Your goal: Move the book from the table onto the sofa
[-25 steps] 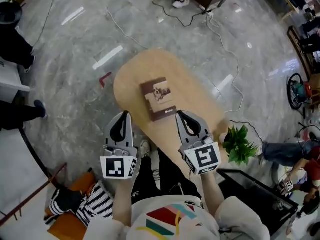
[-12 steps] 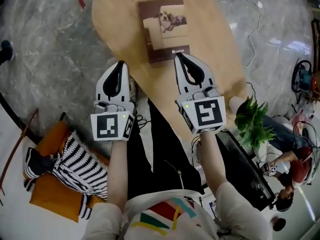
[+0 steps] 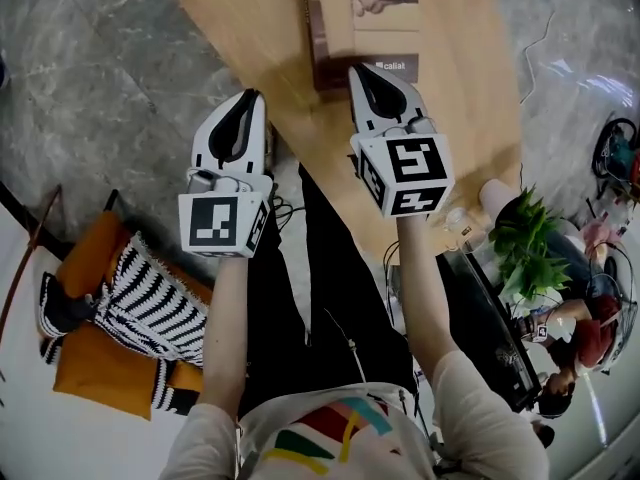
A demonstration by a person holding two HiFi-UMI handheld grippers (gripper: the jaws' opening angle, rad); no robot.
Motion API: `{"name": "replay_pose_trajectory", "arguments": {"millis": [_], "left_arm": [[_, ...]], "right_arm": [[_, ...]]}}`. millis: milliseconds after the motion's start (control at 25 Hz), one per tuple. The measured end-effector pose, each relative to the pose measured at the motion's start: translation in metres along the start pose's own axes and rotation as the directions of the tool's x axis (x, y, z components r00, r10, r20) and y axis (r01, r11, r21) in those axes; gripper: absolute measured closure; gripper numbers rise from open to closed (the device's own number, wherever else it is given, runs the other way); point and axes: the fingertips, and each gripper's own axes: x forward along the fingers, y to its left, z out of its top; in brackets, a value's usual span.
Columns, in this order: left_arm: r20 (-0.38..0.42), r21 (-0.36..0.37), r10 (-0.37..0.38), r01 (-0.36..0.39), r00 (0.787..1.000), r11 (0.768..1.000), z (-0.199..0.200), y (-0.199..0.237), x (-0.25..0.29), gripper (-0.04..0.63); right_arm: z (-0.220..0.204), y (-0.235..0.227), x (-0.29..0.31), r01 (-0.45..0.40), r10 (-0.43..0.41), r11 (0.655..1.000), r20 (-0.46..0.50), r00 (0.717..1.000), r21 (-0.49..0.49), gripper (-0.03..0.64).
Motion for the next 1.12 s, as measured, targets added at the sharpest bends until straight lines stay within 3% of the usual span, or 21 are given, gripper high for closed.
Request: {"name": "replay_pose_trajectory", "arguments": {"millis": [240, 480, 760, 960, 1120], "left_arm": [[-0.038, 0.029, 0.023, -0.022, 0.999, 0.999, -0.015, 0.014, -0.003, 0.586], [-0.052, 0.021, 0.059, -0.058, 0.997, 0.998, -0.020, 0.017, -0.001, 0.586], [-0.081, -0.034, 0.019, -0.022, 0.997, 0.999, -0.028, 0.010, 0.009, 0.586], [-0.083, -0.060, 0.023, -0.028, 0.996, 0.998, -0.033, 0.023, -0.002, 0.586], [-0.107, -0.125, -0.003, -0.010, 0.994, 0.992, -0.045, 0.031, -0.007, 0.586]], "right_arm": [[-0.012, 0.014, 0.017, -0.014, 0.013, 1.000, -0.040, 0.999, -0.018, 0.606], [-0.016, 0.018, 0.021, -0.050, 0.053, 0.996, -0.050, 0.997, 0.070, 0.606], [-0.019, 0.032, 0.020, -0.101, 0.101, 0.995, -0.082, 0.992, -0.002, 0.606], [-0.029, 0.073, 0.016, -0.192, 0.191, 0.981, -0.106, 0.976, -0.001, 0.606], [-0.039, 0.102, 0.014, -0.250, 0.244, 0.968, -0.127, 0.961, -0.033, 0.606]]}}
